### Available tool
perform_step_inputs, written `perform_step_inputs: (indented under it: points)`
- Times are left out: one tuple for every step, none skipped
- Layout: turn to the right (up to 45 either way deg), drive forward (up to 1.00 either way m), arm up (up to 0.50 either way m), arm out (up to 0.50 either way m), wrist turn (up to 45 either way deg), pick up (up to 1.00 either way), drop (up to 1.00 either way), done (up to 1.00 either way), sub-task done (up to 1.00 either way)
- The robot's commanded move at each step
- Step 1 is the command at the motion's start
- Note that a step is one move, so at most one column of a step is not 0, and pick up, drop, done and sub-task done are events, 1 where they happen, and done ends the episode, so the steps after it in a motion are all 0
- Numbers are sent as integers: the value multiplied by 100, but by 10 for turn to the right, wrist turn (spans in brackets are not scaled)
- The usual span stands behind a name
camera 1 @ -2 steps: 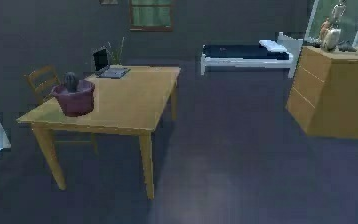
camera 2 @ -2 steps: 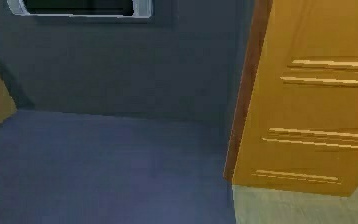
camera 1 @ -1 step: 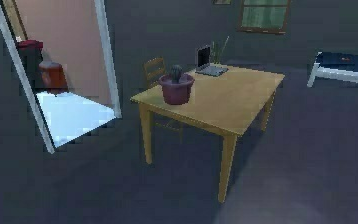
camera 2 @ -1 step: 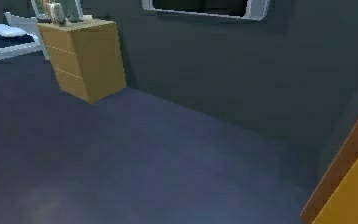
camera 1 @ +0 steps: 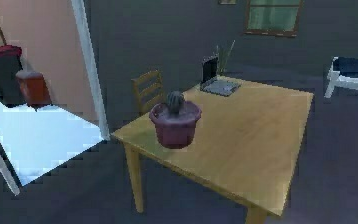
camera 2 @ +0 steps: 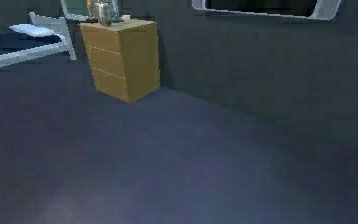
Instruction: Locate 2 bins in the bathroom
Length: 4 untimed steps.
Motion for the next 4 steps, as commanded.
perform_step_inputs:
  points:
    - [-450, 0, 0, 0, 0, 0, 0, 0, 0]
    - [-90, 0, 0, 0, 0, 0, 0, 0, 0]
    - [0, 30, 0, 0, 0, 0, 0, 0, 0]
    - [0, 75, 0, 0, 0, 0, 0, 0, 0]
